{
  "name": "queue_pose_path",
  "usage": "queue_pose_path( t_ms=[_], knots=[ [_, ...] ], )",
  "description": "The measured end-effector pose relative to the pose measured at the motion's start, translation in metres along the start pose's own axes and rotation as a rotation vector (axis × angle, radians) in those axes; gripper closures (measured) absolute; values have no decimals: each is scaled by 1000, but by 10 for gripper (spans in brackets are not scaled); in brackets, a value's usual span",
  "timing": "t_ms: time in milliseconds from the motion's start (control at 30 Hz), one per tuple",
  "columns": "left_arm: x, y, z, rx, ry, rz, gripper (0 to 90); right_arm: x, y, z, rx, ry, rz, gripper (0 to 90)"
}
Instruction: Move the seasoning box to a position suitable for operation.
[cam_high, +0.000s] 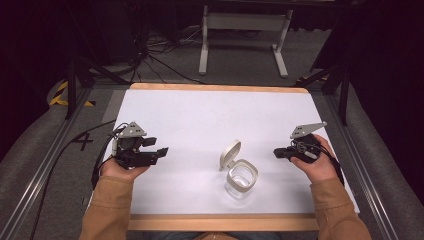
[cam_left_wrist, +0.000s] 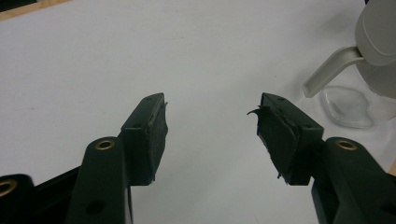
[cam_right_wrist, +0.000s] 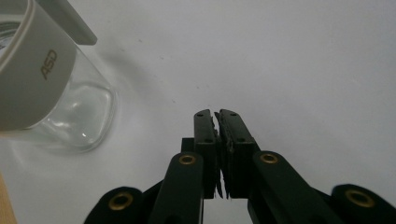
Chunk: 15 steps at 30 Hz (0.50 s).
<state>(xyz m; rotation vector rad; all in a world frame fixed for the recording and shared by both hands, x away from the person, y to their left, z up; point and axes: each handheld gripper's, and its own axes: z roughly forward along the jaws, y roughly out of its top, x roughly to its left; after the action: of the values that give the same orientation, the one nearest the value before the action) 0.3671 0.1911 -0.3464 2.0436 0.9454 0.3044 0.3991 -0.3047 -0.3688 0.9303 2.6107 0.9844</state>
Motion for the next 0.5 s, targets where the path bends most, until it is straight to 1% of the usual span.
queue_pose_path(
  t_ms=[67,167,233,300,367,433,467,500],
  knots=[
    [0,1,0,-3,2,6,425,0,0,-2,-3,3,0,875],
    [-1,1,0,-6,1,5,425,1,0,-5,-11,23,6,885],
    [-1,1,-1,-6,1,2,425,2,0,-5,-12,20,1,886],
    [-2,2,-1,-1,0,7,425,2,0,-7,-10,22,0,889],
    [-2,2,-1,-8,-2,10,425,3,-1,-7,-10,28,4,891],
    [-3,3,-2,-3,-3,14,425,5,0,-5,1,37,-2,891],
    [-4,3,-2,-9,-6,15,425,6,0,-4,5,43,-5,892],
    [-4,3,-2,-9,-6,15,424,9,1,-3,11,55,-11,894]
  ],
)
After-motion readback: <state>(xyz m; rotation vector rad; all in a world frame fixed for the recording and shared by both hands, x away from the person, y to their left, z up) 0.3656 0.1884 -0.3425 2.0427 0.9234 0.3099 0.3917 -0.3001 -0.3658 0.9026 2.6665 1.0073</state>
